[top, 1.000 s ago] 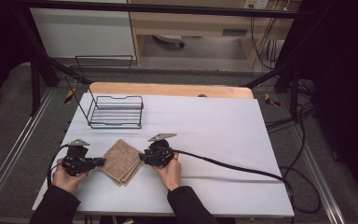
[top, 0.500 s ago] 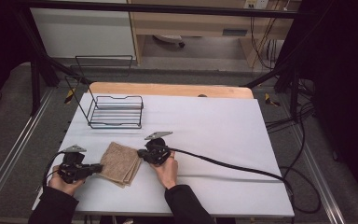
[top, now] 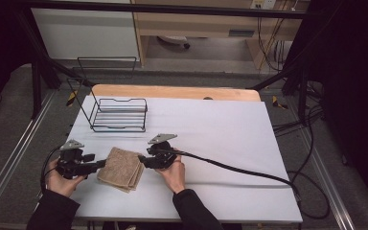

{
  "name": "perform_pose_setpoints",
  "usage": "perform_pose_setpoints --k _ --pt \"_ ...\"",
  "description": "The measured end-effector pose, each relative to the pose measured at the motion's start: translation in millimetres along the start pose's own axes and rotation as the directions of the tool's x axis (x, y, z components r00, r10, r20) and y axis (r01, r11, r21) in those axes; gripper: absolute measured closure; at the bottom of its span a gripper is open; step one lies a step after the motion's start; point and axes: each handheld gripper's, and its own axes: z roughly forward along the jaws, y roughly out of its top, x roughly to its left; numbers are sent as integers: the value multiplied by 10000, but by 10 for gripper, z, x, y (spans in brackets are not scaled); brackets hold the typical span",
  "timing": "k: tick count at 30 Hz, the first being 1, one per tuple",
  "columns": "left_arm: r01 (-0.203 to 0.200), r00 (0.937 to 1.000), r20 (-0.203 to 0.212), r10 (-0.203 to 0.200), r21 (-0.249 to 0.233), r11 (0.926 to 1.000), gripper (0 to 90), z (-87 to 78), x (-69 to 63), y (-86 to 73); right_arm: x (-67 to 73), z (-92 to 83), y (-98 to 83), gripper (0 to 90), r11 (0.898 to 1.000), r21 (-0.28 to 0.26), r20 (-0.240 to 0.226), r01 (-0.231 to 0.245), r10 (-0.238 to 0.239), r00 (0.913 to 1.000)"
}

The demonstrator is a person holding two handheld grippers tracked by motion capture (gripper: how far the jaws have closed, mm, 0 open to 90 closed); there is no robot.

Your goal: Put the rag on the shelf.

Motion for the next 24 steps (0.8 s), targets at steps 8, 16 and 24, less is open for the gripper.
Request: perform_pose_setpoints --k 8,16,24 --pt "-206 9998 57 205 230 9995 341 304 58 198 -50 -119 -53 271 9999 23 -49 128 -128 9999" --pt "338 9991 266 -343 199 9992 537 510 145 274 -121 -223 -104 218 10000 29 34 -70 70 10000" --pt "428 9949 888 -469 485 9979 712 614 150 257 -136 -188 -95 281 9975 -259 -65 -658 657 9978"
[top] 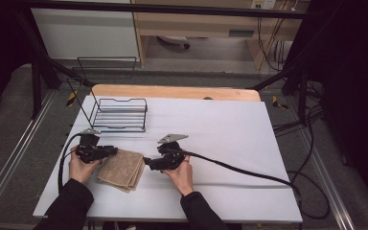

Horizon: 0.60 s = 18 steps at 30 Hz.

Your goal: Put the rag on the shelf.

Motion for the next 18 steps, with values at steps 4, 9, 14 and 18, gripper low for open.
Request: perform_pose_setpoints --k 4,9,14,18 --pt "-84 10000 -18 85 160 9998 735 30 -13 -3 -19 49 16 317 9990 -185 -33 -414 413 9991" --pt "-330 9994 -87 333 304 9990 785 22 -39 -9 31 193 57 371 9991 57 145 -418 417 9990" --pt "-381 9992 -83 383 315 9988 799 29 -47 -20 89 363 78 477 9981 401 268 -467 457 9986" --pt "-443 9989 -124 446 256 9987 799 31 -52 -29 100 437 69 549 9964 553 335 -643 625 9975"
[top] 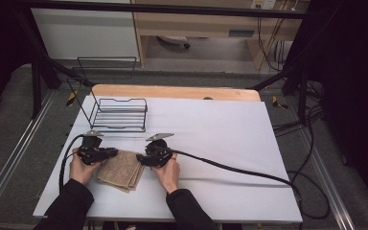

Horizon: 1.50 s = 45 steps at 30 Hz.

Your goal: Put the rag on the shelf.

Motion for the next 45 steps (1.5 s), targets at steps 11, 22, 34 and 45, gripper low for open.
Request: perform_pose_setpoints --k 11,22,34,45 --pt "-236 9997 -3 236 -27 9997 799 3 -6 -4 25 61 -35 697 9991 350 -169 -218 224 9996" --pt "-177 9998 -34 176 -178 9997 832 -13 -13 -17 52 56 -28 847 9992 331 -211 -224 231 9995" --pt "62 9992 405 -5 -1411 9900 841 -308 -5 -53 126 -114 68 852 9985 -529 -721 102 -140 9973" --pt "-140 9985 488 254 -2222 9749 842 -526 -87 -69 206 -284 121 854 9922 -1100 -951 581 -687 9931"
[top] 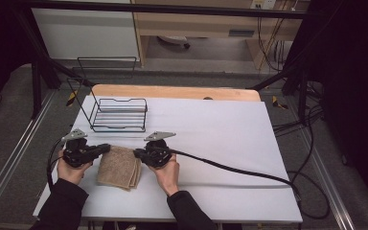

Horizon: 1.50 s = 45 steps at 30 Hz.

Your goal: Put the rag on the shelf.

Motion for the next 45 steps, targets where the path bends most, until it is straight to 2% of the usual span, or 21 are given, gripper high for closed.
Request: perform_pose_setpoints --k 3,10,23,31,33,45 --pt "-155 9999 -6 155 -323 9994 842 -72 -47 23 32 -63 34 854 9997 -212 -34 128 -128 9999" --pt "-341 9994 11 343 -727 9968 842 -180 -104 57 72 -160 102 855 9977 -618 -111 280 -287 9995" --pt "-455 9989 -1 459 -1413 9889 842 -336 -182 129 129 -293 251 859 9894 -1169 -149 862 -885 9960" --pt "-614 9981 -49 616 -1885 9802 843 -431 -273 196 150 -415 349 859 9810 -1527 -125 1195 -1228 9924" --pt "-657 9978 -78 656 -2096 9756 842 -472 -302 221 155 -439 367 859 9793 -1601 -134 1240 -1278 9917" --pt "-606 9982 -186 577 -2801 9581 842 -605 -363 289 244 -551 510 859 9639 -2082 -27 1659 -1702 9854"
